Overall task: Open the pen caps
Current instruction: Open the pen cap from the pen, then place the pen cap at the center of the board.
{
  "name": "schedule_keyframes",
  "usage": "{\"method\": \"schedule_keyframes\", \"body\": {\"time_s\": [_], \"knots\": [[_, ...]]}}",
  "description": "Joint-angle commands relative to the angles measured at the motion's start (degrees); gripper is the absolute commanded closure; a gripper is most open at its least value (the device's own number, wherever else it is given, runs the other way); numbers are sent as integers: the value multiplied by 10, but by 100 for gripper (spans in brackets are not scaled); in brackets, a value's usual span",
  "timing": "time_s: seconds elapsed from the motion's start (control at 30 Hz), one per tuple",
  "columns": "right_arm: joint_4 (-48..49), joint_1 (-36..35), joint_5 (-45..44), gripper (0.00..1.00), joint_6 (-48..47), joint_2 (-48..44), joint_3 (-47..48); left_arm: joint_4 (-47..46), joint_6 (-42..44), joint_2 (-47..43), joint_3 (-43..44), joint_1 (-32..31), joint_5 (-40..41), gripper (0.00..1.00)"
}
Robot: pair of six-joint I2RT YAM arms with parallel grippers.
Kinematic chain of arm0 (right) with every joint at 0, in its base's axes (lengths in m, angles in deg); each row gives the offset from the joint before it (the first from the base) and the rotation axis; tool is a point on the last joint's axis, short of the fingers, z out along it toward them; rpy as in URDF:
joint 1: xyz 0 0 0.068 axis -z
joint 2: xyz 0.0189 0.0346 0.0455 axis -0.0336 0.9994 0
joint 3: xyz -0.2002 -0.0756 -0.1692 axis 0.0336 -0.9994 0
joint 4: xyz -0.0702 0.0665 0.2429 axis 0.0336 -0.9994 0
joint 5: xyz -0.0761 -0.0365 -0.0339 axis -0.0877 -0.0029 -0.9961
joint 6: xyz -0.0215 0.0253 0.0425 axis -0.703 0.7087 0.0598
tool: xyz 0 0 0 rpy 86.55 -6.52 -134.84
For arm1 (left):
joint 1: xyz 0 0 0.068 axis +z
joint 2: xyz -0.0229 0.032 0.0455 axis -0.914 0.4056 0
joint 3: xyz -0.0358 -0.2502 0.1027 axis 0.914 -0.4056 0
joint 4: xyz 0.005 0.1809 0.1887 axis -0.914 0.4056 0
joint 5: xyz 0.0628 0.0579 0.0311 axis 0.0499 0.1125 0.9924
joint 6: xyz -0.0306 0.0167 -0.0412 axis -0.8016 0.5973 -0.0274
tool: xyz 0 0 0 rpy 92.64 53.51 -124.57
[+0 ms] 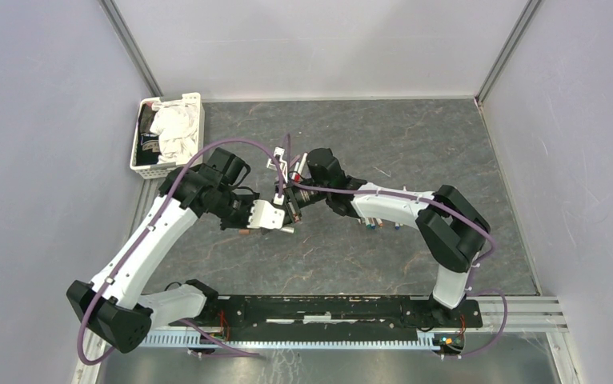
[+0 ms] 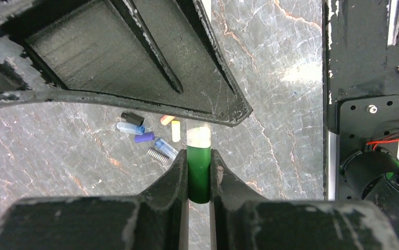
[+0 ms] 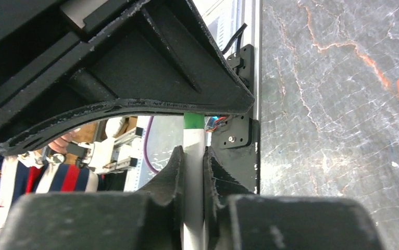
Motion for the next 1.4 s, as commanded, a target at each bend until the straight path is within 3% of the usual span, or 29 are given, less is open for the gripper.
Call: {"method": "schedule_keyframes", "body": {"time_s": [0.0,0.17,0.37,0.5,0.67,0.87,1.1,1.37], "knots": [[-38,-3,-5,97,-45,-5,9,-16,3,0,7,-1,5,98],[-159,11,-27,100,-144,-40,-30,-14,45,-3,-5,7,64,98],[-222,27,-74,100,-216,-120,-165,13,197,34,6,159,103,98],[-255,52,-97,100,-233,-159,-211,10,211,48,20,182,82,98],[-257,110,-154,100,-232,-228,-204,-108,85,54,-11,179,-2,98],[-279,204,-366,100,-225,-321,-219,-282,-139,134,-60,167,-5,98],[-273,297,-553,99,-231,-362,-260,-373,-190,226,-90,149,41,93],[-209,309,-626,98,-239,-297,-285,-401,-231,245,-102,148,52,64]]}}
